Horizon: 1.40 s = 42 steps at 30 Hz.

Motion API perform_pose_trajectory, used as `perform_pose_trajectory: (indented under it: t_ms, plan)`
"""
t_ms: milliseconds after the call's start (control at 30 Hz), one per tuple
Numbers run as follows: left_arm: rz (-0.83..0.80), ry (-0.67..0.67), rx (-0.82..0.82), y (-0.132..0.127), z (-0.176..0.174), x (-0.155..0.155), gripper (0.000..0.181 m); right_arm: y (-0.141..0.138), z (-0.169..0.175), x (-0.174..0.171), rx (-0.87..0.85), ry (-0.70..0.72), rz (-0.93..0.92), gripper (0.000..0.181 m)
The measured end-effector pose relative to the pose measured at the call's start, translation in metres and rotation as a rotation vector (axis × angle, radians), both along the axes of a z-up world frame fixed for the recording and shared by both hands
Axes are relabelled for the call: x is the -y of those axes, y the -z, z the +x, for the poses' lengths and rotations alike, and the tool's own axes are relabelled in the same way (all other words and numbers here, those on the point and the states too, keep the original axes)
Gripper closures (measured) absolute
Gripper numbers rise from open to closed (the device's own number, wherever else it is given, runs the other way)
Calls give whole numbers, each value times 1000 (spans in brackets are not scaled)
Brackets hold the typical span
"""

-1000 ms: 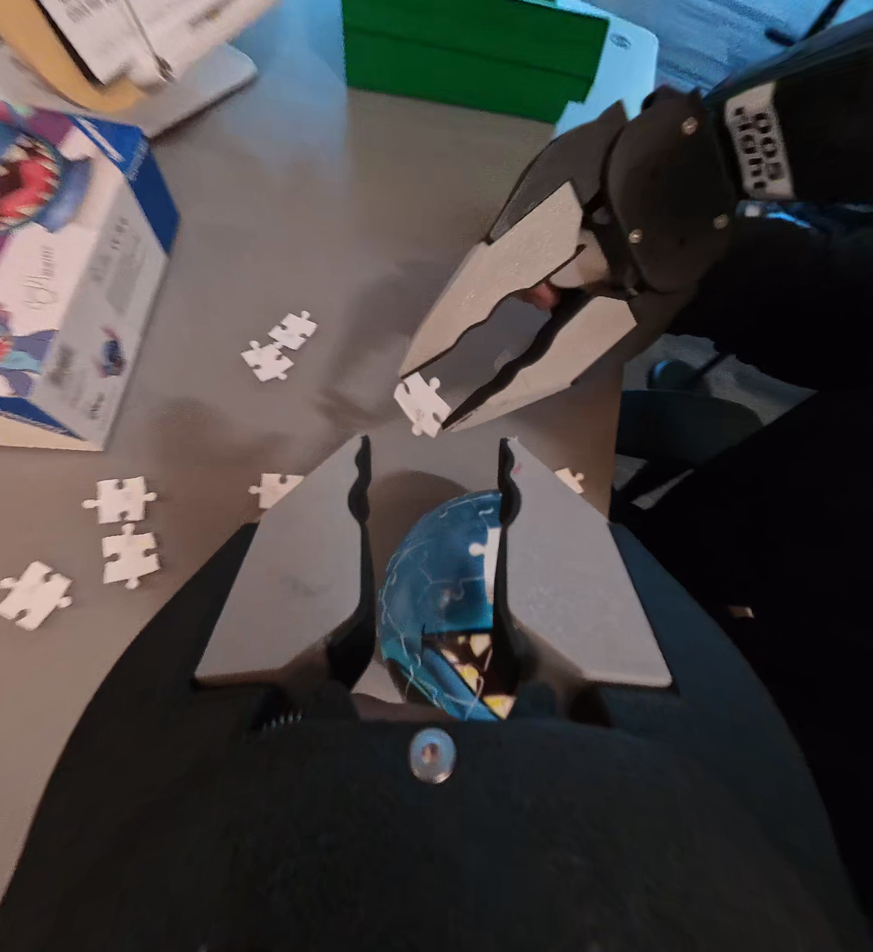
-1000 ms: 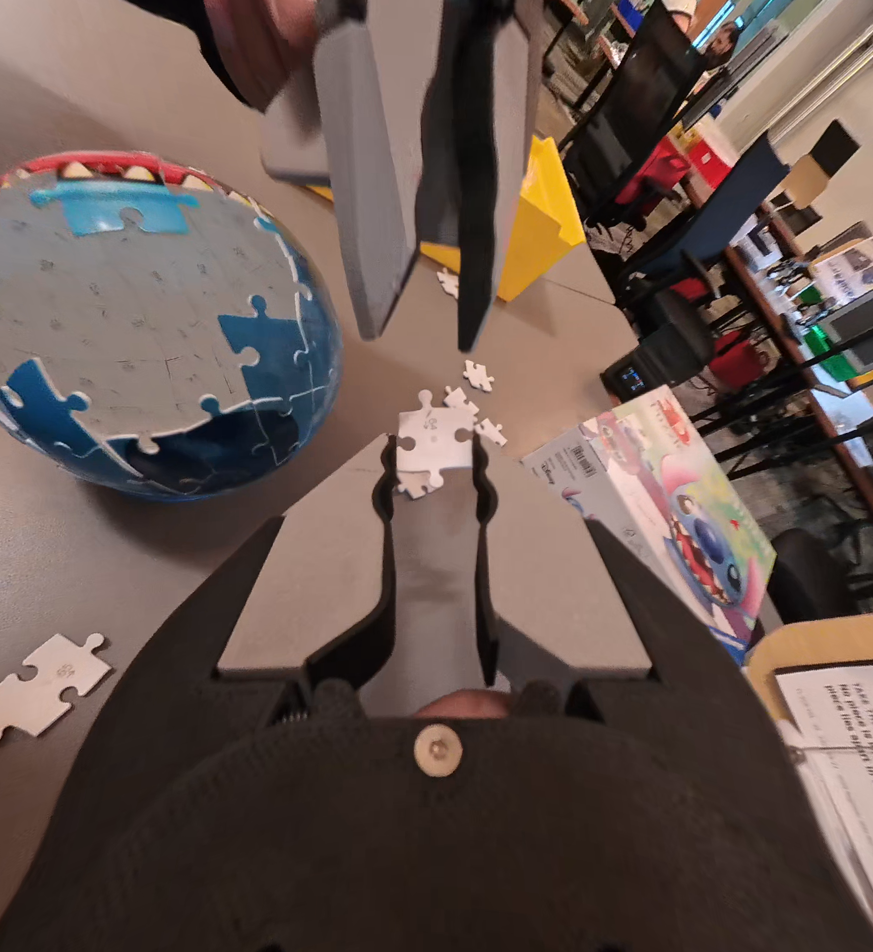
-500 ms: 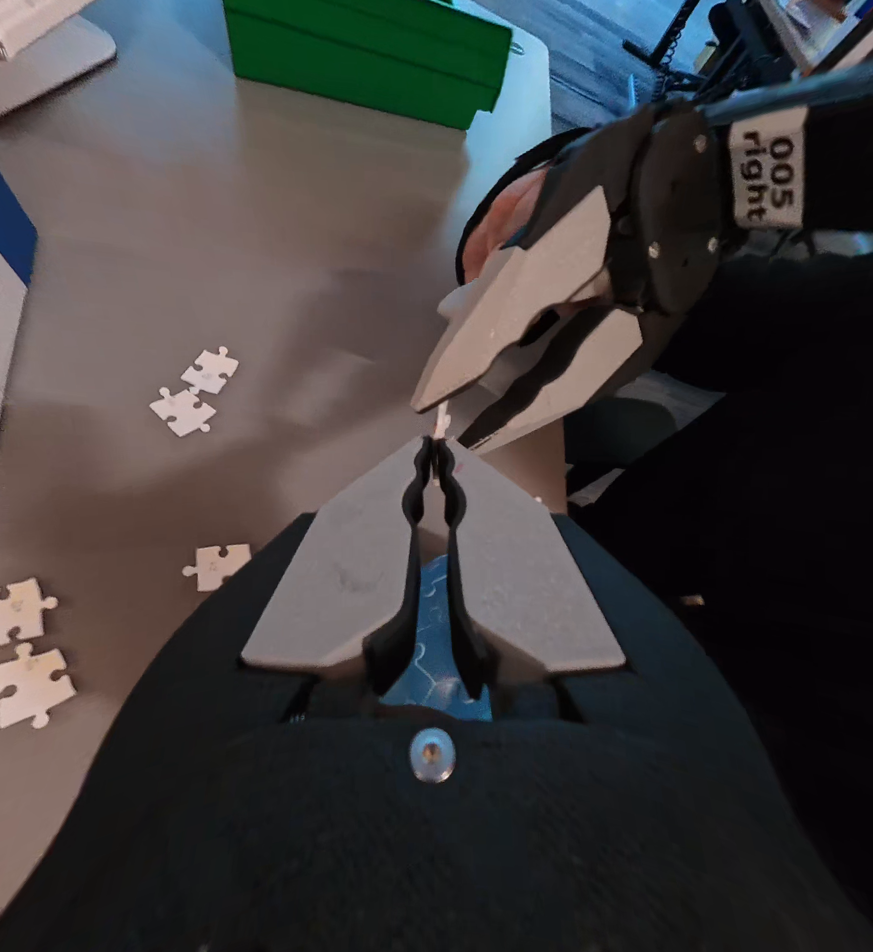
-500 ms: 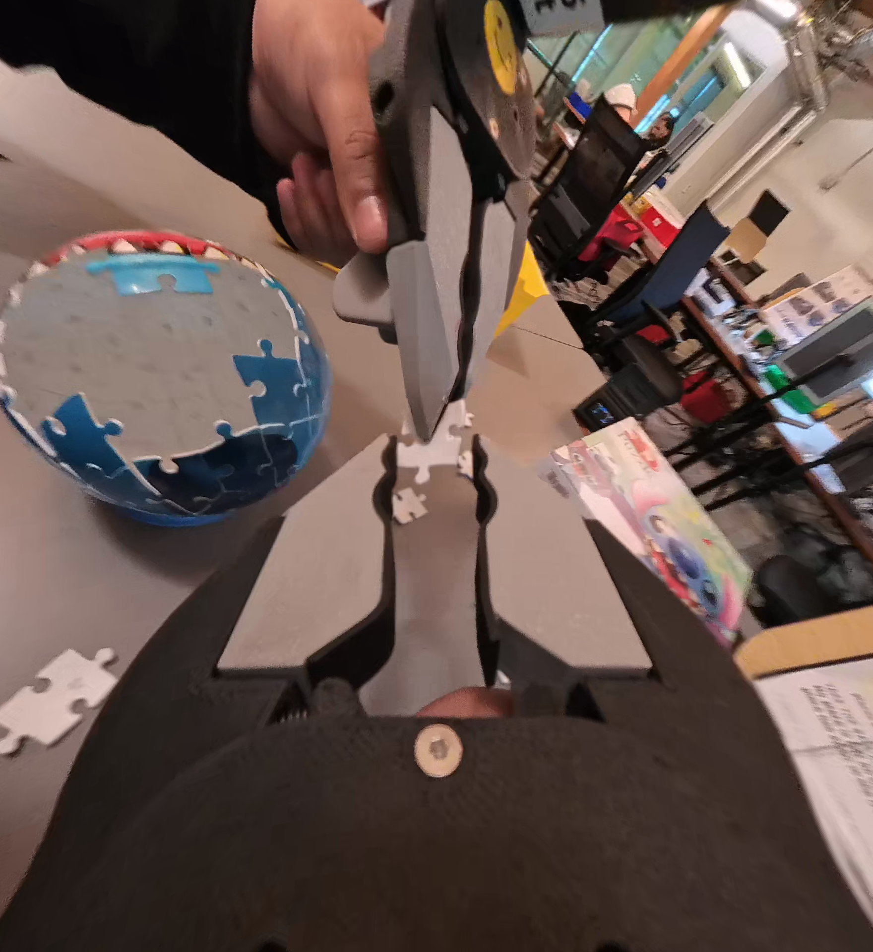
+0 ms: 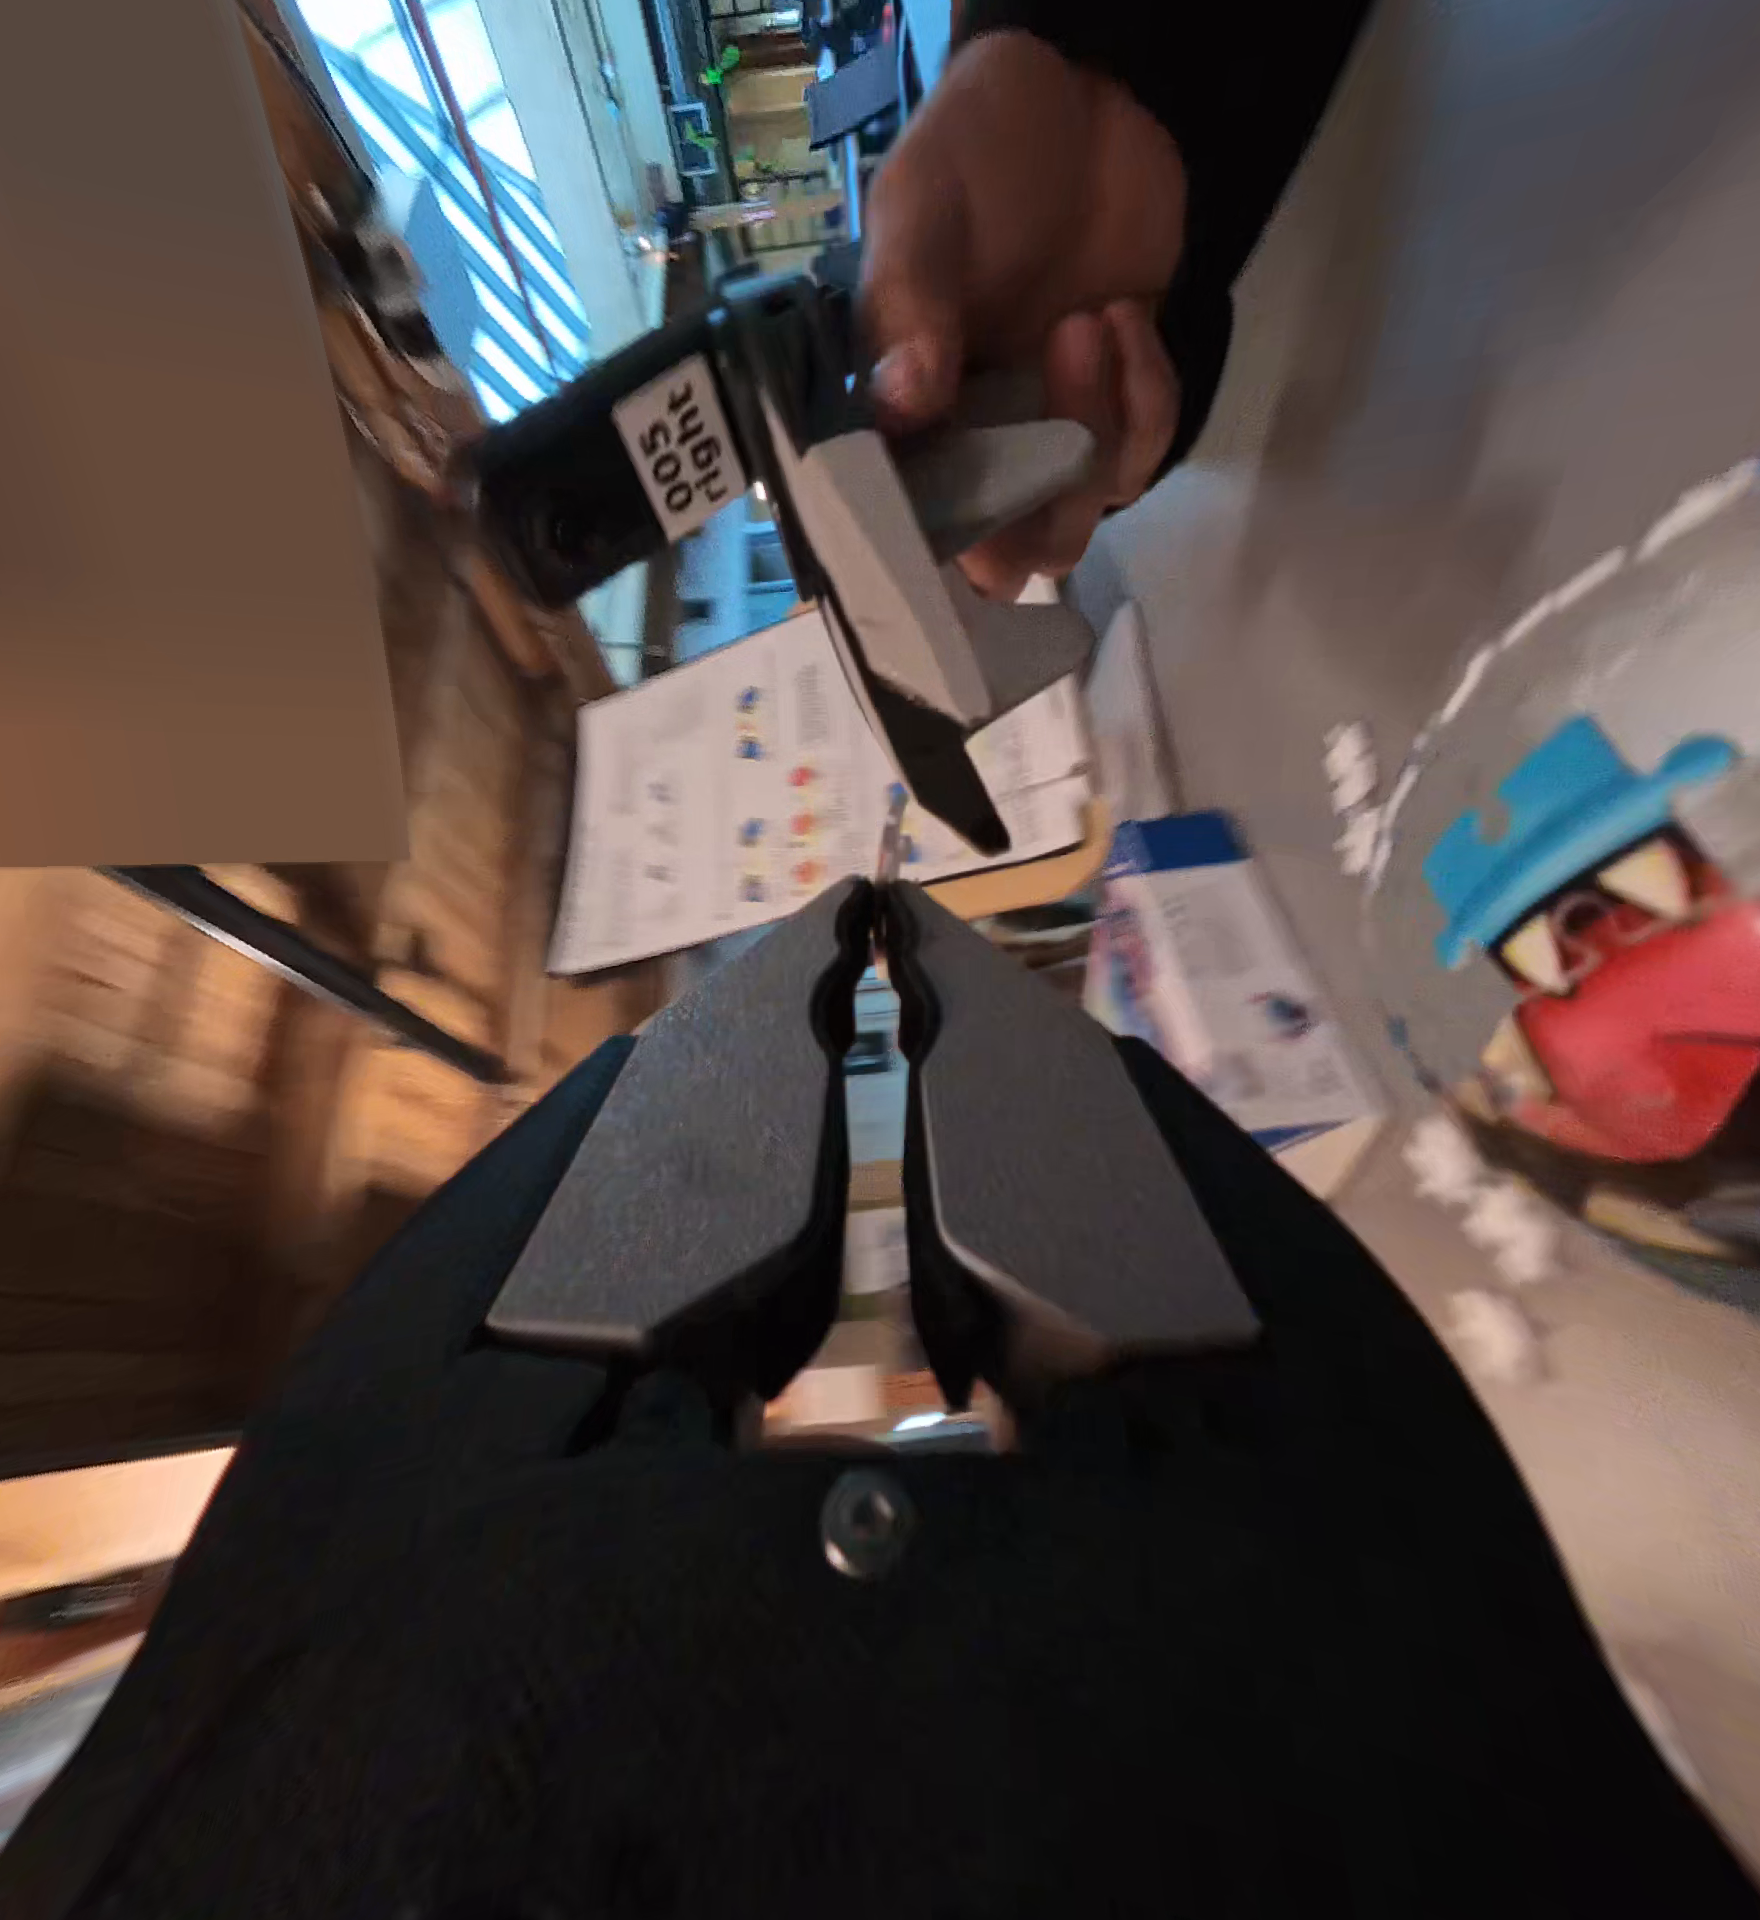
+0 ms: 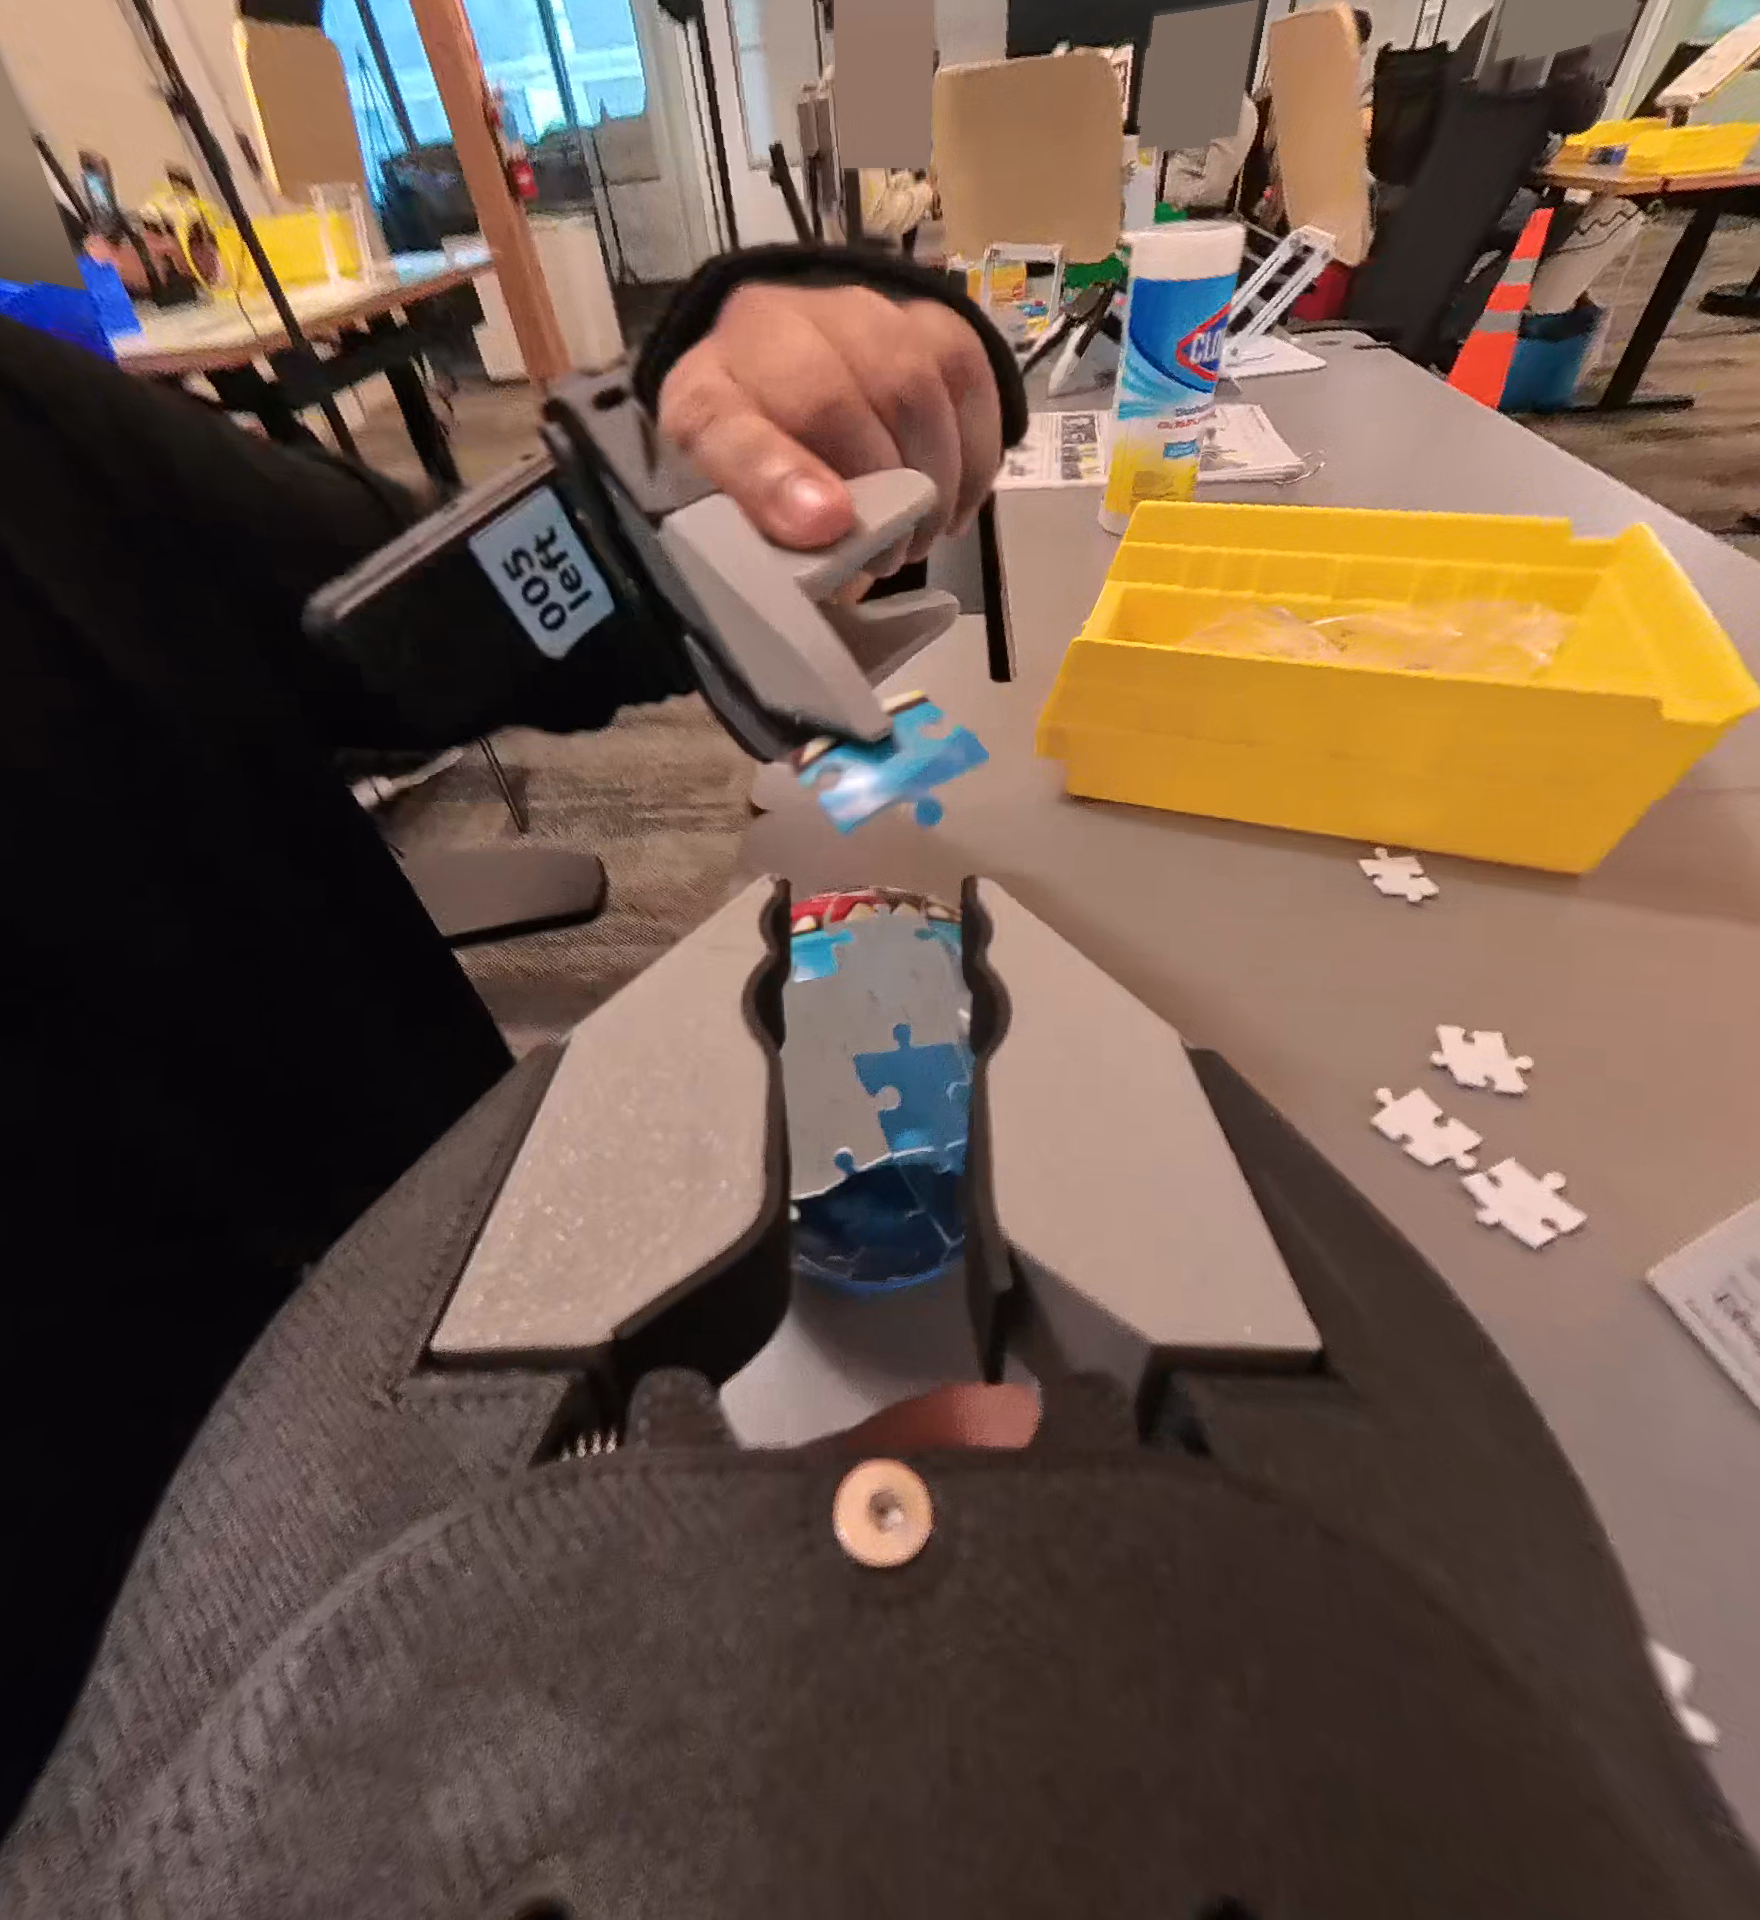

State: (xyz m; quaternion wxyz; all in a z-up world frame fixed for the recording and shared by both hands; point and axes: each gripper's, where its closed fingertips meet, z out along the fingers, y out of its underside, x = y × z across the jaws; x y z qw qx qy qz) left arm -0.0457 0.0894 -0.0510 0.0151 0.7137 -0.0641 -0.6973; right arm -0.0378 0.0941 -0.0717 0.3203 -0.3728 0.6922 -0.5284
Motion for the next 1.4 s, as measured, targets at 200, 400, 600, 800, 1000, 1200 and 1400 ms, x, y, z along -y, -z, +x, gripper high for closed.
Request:
perform_pose_trajectory:
  t_ms: [200,400,600,800,1000,1200,1400]
  plan:
    - [-222,74,-86,4,15,-15,181,-7,14,-1,-184,-4,-164,147]
    - [-172,106,-88,6,21,-17,181,-13,25,-6,-252,-40,-250,145]
    - [-128,111,-81,11,24,-14,181,-10,31,-9,-284,-73,-262,161]
    - [-103,116,-79,14,29,-14,181,-4,31,-5,-330,-78,-262,150]
    - [-108,137,-90,12,31,-20,181,-4,32,-6,-319,-100,-254,150]
    - [-105,148,-92,14,32,-20,181,-2,32,-9,-331,-123,-260,151]
    - [-109,156,-102,15,32,-21,181,-2,33,-11,-328,-147,-252,151]
